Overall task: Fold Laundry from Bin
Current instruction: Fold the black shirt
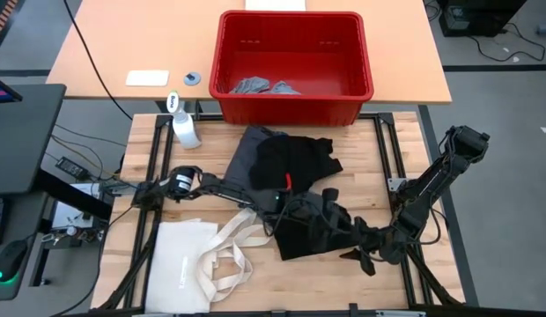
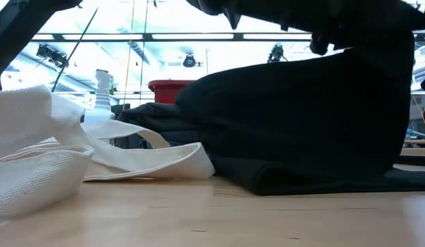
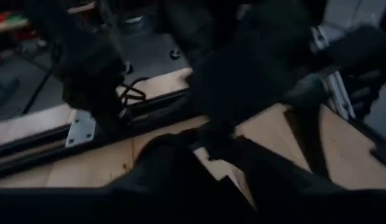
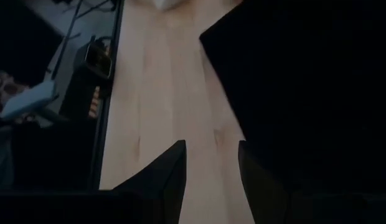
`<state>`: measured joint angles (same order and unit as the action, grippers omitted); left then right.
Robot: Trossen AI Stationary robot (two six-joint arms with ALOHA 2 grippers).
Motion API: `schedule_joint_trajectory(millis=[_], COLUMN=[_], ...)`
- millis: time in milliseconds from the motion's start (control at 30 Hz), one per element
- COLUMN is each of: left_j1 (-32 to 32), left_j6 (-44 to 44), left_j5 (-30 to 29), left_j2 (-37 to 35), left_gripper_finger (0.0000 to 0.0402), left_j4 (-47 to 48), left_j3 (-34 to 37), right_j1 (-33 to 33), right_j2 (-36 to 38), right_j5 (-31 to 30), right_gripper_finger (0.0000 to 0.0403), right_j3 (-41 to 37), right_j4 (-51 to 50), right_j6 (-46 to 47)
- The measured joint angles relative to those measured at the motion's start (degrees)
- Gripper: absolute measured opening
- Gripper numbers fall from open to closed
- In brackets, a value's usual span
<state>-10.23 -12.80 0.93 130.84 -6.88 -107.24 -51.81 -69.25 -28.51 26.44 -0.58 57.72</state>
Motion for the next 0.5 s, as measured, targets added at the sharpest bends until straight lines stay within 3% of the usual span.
schedule_joint_trajectory(millis=[133, 233, 333, 500], left_j1=[-1.39, -2.58, -3.81, -6.8], left_j6=[-4.86, -4.2, -1.73, 4.62], left_j5=[-0.7, -5.31, -8.49, -8.87], left_j2=[-3.16, -6.99, -9.7, -11.57], left_gripper_finger=[0.0288, 0.0327, 0.0343, 0.0345], left_j4=[6.66, 17.65, 26.73, 39.98], left_j3=[-0.03, -0.1, -0.09, -0.1], right_j1=[-0.85, -1.97, -2.38, -2.33], right_j2=[0.0, 0.0, 0.0, 0.0], right_j5=[-4.63, -7.55, -9.44, -14.46], right_gripper_finger=[0.0154, 0.0154, 0.0154, 0.0154], right_j3=[0.0, 0.02, 0.02, 0.02], right_j4=[-0.52, -1.58, -2.32, -2.14], right_j6=[1.71, 1.72, 1.64, 0.13])
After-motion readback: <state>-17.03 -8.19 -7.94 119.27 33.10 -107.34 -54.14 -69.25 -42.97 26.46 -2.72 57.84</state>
